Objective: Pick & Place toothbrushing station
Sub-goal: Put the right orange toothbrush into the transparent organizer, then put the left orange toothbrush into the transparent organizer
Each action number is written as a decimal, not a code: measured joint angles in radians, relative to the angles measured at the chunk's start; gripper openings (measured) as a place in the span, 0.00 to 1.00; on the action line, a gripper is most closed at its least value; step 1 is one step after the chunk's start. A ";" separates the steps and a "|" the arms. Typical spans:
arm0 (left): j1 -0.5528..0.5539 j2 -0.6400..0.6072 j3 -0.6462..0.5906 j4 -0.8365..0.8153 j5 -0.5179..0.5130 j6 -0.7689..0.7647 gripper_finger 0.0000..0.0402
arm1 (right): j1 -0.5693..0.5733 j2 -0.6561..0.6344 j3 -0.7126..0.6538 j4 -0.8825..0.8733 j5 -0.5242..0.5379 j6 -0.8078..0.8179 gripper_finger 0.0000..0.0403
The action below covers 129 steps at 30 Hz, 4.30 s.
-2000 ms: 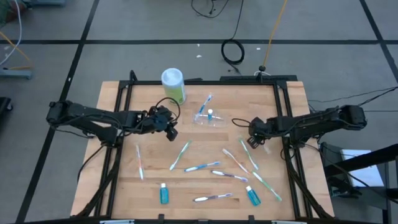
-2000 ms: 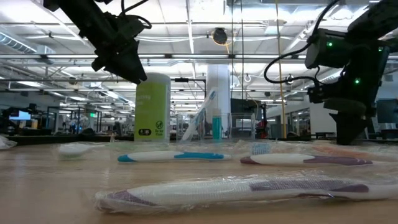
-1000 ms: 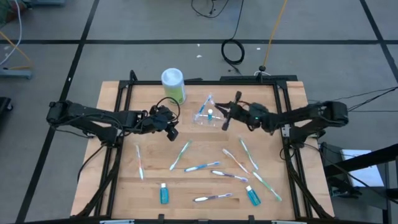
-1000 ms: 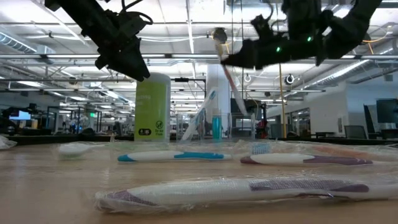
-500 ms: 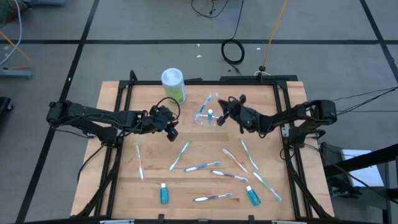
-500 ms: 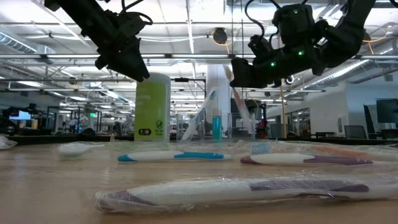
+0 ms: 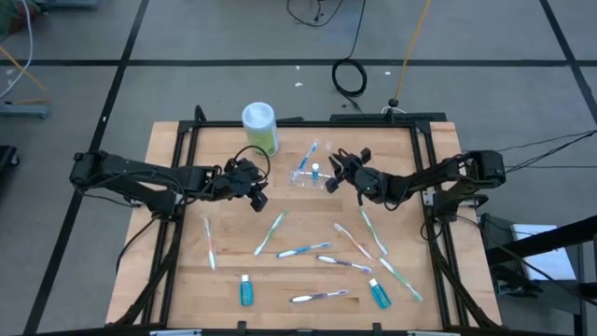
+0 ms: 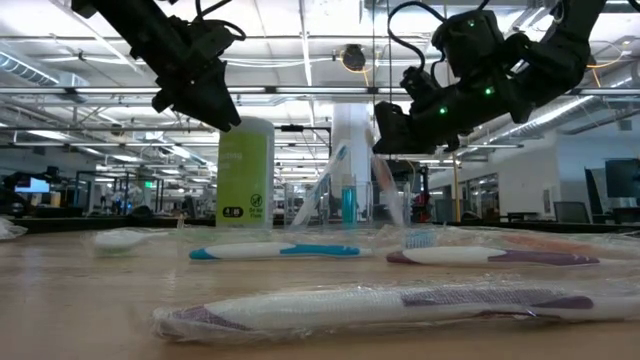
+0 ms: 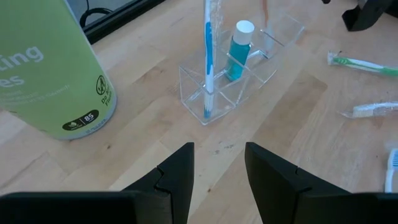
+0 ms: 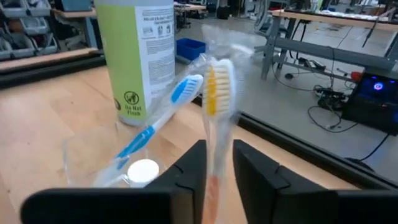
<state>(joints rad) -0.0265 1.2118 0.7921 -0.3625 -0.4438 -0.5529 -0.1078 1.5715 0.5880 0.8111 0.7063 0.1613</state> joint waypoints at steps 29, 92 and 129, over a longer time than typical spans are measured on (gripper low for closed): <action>-0.056 0.000 0.000 -0.377 0.206 -0.343 0.37 | 0.195 -0.306 0.001 -0.412 0.003 -0.228 0.32; -0.447 0.024 -0.327 -0.390 0.233 -1.441 0.04 | 0.195 -0.305 0.001 -0.468 -0.004 -0.068 0.32; -0.249 0.142 -0.066 1.017 -0.457 0.490 0.04 | 0.195 -0.305 0.000 -0.421 -0.004 -0.068 0.32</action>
<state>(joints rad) -0.2753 1.3542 0.7265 0.6541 -0.9013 -0.0627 0.0872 1.2667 0.5880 0.3905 0.7021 0.0937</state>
